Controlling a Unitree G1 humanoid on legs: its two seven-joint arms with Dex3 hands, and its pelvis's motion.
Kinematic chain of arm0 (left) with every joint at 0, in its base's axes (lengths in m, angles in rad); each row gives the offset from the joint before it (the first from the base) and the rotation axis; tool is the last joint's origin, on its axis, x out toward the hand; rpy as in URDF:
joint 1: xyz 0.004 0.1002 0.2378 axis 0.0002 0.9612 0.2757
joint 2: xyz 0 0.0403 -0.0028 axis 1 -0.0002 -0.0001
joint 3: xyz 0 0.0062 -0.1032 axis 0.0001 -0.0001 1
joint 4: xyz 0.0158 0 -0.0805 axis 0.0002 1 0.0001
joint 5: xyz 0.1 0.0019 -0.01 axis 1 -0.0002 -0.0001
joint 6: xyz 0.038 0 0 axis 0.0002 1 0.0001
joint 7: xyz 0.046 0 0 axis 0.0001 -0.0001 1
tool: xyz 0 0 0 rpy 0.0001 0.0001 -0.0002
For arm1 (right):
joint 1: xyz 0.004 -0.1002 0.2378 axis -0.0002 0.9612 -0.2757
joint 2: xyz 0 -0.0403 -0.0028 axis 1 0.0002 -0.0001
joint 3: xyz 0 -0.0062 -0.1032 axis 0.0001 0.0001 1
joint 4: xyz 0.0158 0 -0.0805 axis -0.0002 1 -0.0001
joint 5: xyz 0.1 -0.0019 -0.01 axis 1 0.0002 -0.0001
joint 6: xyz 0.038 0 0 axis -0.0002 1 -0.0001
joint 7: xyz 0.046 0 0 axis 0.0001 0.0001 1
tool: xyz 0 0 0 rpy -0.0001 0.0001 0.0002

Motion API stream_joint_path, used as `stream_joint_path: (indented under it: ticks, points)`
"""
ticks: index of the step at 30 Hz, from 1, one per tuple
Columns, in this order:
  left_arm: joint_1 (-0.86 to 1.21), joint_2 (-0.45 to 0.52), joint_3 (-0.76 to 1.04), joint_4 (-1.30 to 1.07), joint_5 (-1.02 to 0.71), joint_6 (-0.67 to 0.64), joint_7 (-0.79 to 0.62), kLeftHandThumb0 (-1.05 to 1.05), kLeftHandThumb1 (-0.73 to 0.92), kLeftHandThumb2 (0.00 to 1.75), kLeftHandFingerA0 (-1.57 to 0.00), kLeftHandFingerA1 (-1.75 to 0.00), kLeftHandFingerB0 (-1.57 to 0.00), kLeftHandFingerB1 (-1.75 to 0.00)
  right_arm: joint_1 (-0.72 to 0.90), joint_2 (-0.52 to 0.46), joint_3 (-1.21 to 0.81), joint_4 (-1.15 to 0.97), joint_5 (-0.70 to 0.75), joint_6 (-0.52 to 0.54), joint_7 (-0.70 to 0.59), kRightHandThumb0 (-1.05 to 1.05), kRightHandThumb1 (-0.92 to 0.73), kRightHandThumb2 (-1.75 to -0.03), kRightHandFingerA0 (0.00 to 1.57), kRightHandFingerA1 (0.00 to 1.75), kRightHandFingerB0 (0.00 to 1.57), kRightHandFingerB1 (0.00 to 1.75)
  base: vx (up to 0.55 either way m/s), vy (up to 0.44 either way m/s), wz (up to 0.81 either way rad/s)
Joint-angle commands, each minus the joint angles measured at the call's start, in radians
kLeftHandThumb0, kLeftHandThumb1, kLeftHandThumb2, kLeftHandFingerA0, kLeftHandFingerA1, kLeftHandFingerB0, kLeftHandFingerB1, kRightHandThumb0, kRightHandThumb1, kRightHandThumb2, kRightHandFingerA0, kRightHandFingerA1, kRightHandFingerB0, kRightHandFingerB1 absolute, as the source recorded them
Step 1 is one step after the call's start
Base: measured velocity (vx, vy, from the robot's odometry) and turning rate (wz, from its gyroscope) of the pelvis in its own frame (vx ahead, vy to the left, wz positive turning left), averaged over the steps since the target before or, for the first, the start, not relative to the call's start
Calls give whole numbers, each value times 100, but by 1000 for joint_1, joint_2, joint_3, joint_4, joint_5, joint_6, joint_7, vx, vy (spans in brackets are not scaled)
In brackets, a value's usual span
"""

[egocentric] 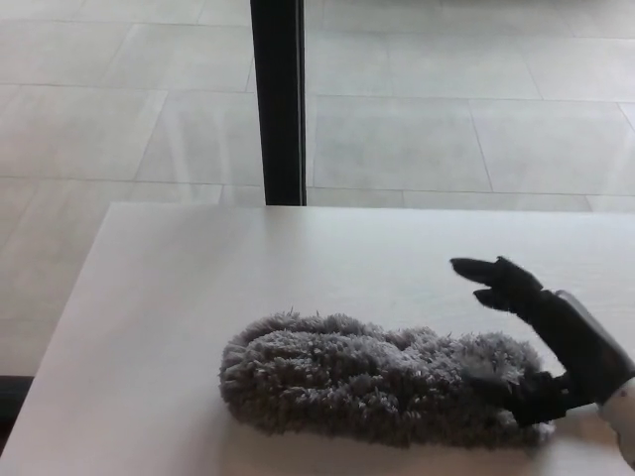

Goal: The robot uses its right hand to pick up the duster kept in the middle of the desk and use it to wipe the desk by swiping its surface twice

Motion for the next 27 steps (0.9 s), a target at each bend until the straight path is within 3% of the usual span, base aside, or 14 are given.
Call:
stream_joint_path:
  ticks: [1,2,3,4,9,13,14,15,16,17,18,20,22,27]
  points:
    - [-2,36,7,10,-32,-32,-17,-46,47,55,-96,-111,-72,-48,-123,-38,190,164,-371,15,-65,-85,-71,-62,17,56,13,32,0,0,0]
    - [-1,37,4,7,-29,-32,-17,-50,48,56,-98,-114,-72,-48,-135,-44,209,175,-395,28,-71,-86,-56,-97,16,59,5,40,0,0,0]
    - [-1,38,3,6,-27,-32,-17,-50,48,56,-98,-114,-72,-48,-141,-46,218,180,-405,33,-74,-86,-56,-97,16,59,5,40,0,0,0]
    - [-1,39,8,6,-32,-33,-17,-46,48,55,-92,-104,-72,-48,-158,-47,241,208,-428,29,-85,-85,-71,-62,15,61,11,36,0,0,0]
    - [-10,42,-1,9,-23,-31,-9,-49,48,55,-97,-98,-73,-48,-186,-69,332,255,-537,32,-144,-85,-70,-62,10,68,10,40,0,0,0]
    - [-16,42,-1,11,-23,-26,-14,-53,49,55,-96,-77,-75,-47,-192,-66,431,291,-671,139,-226,-80,-64,-60,8,71,8,43,0,0,0]
    - [-16,43,-3,10,-22,-27,-19,-51,50,56,-93,-76,-73,-47,-197,-63,452,298,-688,167,-213,-75,-50,-89,5,63,2,45,0,0,0]
    - [-17,47,-7,10,-18,-29,-22,-50,51,56,-82,-63,-73,-47,-196,-65,467,302,-706,182,-221,-68,-67,-60,5,70,4,41,0,0,0]
    - [-18,47,-1,11,-25,-29,-34,-48,52,56,-80,-56,-74,-48,-194,-67,498,323,-746,197,-284,-62,-51,-87,19,69,5,51,0,0,0]
    - [-18,48,0,12,-27,-32,-41,-48,52,57,-79,-55,-73,-48,-193,-67,514,337,-766,204,-324,-59,-53,-87,26,74,6,52,0,0,0]
    - [-16,49,-1,11,-25,-35,-45,-48,53,57,-80,-59,-73,-49,-192,-67,529,355,-778,204,-365,-50,-68,-58,29,109,12,48,0,0,0]
    - [-17,49,-1,7,-26,-36,-45,-48,54,56,-80,-60,-74,-49,-193,-65,550,384,-791,199,-421,-44,-72,-60,33,122,14,49,0,0,0]
    - [-20,48,-4,11,-23,-32,-42,-48,54,57,-80,-57,-73,-48,-193,-69,565,397,-804,199,-459,-30,-68,-79,36,144,19,52,0,0,0]
    - [-22,49,-9,13,-19,-22,-54,-46,56,57,-85,-61,-74,-49,-188,-72,585,439,-789,204,-473,-32,-71,-75,52,147,34,70,0,0,0]
